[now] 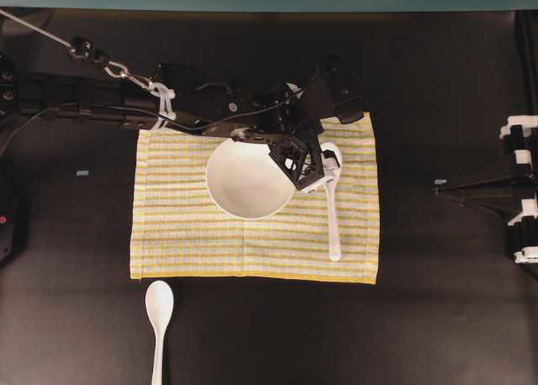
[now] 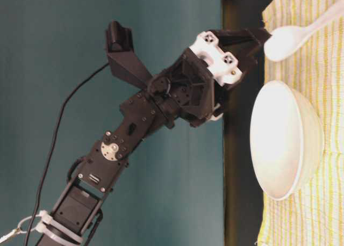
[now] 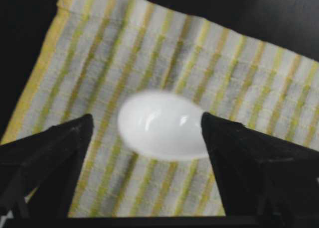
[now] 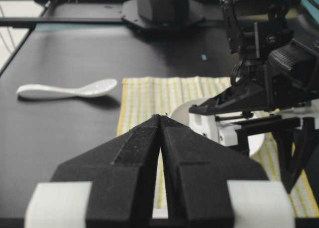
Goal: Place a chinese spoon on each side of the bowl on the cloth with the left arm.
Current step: 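Carry the spoon onto the cloth right of the bowl and lower it, then release the spoon and move the left gripper to the left spoon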
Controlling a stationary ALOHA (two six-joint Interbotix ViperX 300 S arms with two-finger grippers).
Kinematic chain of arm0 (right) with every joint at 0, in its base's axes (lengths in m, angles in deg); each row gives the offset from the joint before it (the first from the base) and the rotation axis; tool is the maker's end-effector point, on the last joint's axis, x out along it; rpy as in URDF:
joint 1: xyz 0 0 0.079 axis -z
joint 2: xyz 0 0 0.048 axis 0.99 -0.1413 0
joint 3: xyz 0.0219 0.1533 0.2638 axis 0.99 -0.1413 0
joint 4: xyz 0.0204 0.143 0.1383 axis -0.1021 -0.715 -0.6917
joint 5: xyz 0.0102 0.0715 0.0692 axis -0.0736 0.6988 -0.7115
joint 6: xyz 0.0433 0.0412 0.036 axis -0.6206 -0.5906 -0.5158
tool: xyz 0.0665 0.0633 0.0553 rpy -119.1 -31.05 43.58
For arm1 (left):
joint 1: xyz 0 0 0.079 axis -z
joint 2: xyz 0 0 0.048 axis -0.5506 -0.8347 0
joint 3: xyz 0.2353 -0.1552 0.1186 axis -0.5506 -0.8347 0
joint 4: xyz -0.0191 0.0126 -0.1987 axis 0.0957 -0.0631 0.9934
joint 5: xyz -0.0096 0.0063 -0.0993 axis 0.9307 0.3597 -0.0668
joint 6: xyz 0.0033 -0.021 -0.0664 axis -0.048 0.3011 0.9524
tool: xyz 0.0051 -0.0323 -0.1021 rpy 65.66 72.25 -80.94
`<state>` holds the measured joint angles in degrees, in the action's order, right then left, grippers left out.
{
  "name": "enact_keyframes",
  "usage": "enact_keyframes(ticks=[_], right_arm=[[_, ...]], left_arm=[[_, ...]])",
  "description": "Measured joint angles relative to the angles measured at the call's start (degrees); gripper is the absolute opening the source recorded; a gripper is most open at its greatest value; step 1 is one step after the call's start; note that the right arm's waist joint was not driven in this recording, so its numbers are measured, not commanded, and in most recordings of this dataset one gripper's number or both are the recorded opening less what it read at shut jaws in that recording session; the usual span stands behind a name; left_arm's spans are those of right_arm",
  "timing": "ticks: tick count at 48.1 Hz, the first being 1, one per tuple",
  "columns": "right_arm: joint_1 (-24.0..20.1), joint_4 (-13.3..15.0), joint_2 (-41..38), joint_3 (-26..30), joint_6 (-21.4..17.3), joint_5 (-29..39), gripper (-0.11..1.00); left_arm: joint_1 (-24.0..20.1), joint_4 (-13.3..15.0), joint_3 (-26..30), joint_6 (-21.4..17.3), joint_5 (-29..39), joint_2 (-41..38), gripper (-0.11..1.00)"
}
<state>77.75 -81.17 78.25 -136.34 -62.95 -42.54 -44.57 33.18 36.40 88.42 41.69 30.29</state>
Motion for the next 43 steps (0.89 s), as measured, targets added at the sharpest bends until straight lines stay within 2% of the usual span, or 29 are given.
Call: enact_keyframes(ticks=[8, 17, 23, 27, 32, 37, 43], right_arm=[[0.00, 0.00, 0.35, -0.18, 0.09, 0.00, 0.01], [0.00, 0.00, 0.88, -0.26, 0.09, 0.09, 0.01], [0.00, 0.09, 1.41, -0.44, 0.09, 0.97, 0.01], [0.00, 0.09, 1.85, -0.44, 0.00, 1.49, 0.01], [0.00, 0.00, 2.29, -0.44, 0.00, 1.76, 0.01], [0.00, 0.09, 2.46, -0.44, 0.00, 1.76, 0.01], [0.00, 0.00, 2.55, -0.70, 0.09, 1.85, 0.01]], left_arm=[[1.76, 0.00, -2.46, 0.09, -0.09, 3.87, 0.82], [6.33, 0.09, -8.00, 0.53, -0.09, 14.24, 0.82], [9.67, 0.09, -14.24, 1.49, -0.09, 22.15, 0.81], [12.04, 0.00, -20.57, 3.08, -0.09, 27.95, 0.81], [15.12, 0.09, -28.21, 6.59, -0.26, 32.87, 0.81], [17.23, 0.00, -35.95, 12.13, -0.88, 36.83, 0.81], [20.04, 0.00, -42.63, 18.19, -3.43, 41.22, 0.81]])
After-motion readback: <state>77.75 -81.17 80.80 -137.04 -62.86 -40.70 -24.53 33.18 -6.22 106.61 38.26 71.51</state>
